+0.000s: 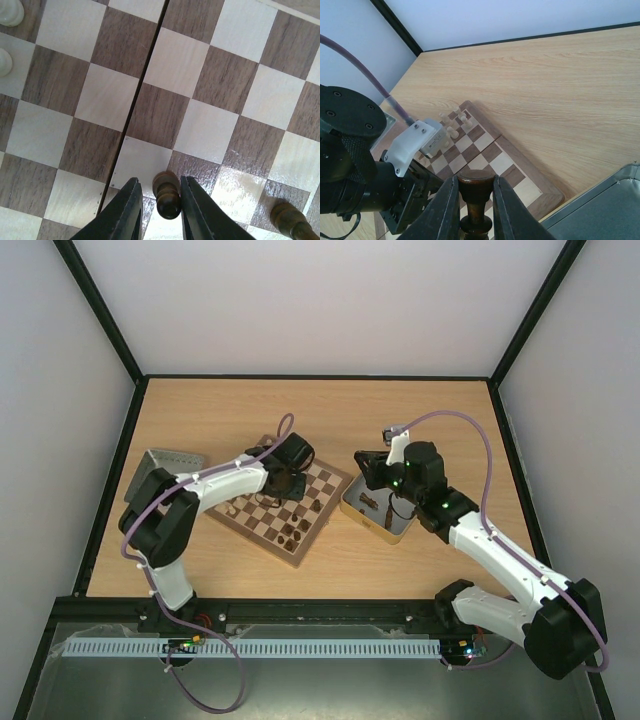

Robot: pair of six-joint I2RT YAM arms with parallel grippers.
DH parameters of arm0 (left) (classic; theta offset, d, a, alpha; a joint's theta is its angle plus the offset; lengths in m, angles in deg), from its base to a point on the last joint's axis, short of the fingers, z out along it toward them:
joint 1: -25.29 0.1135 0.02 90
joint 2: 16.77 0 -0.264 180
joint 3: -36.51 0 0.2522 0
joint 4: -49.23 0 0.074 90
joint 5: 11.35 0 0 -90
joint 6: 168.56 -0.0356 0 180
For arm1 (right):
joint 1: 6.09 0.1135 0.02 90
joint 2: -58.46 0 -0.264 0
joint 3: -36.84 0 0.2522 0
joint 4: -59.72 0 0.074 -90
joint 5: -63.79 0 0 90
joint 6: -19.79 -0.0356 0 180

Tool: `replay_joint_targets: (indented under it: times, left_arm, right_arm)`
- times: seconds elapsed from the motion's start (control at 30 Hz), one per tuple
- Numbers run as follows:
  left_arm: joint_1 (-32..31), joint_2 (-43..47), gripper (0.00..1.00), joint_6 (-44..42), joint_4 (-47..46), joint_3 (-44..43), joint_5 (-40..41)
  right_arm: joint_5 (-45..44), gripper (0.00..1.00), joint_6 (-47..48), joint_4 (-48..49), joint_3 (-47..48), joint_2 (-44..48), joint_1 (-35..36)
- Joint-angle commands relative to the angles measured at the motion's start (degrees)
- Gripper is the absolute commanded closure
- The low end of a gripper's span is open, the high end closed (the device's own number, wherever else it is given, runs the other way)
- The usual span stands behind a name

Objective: Set up the chess pieces on the board
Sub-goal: Move the chess piece to the chessboard.

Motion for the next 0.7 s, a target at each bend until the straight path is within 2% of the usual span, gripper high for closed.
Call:
replay_joint_targets:
  times: [0.0, 0.27, 0.67]
  left_arm:
    - [0.3, -1.4, 0.77, -1.5, 1.2, -1.9, -0.5]
    - [0.2, -1.0, 0.9, -2.6, 1.4, -1.7, -1.8]
    - [-5.1, 1.9, 0.91, -4.4, 5.6, -1.2, -4.4]
  right_arm:
    - [-0.4, 0.85, -0.3, -1.2, -0.8, 1.4, 0.2]
    - [-0.5, 0.85, -0.3, -1.0, -0.9, 1.1, 0.2]
    - [-0.2, 0.85, -0.7, -0.6, -1.1, 0.9, 0.2]
